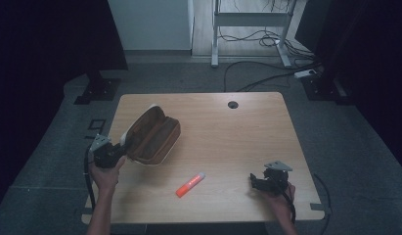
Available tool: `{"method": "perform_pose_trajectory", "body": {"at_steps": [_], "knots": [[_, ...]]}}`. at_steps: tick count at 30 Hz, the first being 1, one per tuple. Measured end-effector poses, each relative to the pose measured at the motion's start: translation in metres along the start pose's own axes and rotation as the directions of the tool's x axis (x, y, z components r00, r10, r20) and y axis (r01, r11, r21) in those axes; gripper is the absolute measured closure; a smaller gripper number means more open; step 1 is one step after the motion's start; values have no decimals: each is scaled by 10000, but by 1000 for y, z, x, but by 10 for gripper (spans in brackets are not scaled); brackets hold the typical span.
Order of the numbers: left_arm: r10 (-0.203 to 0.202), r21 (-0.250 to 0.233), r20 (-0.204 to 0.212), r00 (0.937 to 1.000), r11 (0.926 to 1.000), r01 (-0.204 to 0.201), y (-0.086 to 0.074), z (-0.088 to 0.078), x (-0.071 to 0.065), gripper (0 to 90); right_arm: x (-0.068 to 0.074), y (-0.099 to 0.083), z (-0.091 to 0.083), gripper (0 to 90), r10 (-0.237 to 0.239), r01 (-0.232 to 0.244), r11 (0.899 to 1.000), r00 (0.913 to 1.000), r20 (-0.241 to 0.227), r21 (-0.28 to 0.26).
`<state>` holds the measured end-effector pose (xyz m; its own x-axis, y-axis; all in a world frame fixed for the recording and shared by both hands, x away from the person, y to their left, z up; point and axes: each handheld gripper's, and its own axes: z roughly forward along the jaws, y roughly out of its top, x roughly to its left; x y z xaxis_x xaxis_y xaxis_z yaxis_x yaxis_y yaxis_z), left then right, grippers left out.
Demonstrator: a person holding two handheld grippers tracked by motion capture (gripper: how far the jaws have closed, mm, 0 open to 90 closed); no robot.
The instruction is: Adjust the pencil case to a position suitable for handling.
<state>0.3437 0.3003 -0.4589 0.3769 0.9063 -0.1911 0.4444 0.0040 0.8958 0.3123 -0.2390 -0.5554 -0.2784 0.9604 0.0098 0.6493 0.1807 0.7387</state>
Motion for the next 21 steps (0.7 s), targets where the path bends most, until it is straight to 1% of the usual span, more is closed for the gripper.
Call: {"method": "perform_pose_trajectory", "body": {"at_steps": [2, 11, 21], "knots": [[93, 49, 89, 9999, 9999, -93, 0, 1, -3, 861, 0, 0, 0, 123, -3, 3, 10000, 10000, -1, -2], [259, 188, 406, 9988, 9995, -267, -4, 5, -12, 862, 0, 0, 0, 123, 0, 0, 10000, 10000, -1, -1], [500, 520, 716, 9962, 9972, -538, -11, 15, -24, 862, 0, 0, 0, 124, -8, 8, 10000, 10000, -1, -6]]}}
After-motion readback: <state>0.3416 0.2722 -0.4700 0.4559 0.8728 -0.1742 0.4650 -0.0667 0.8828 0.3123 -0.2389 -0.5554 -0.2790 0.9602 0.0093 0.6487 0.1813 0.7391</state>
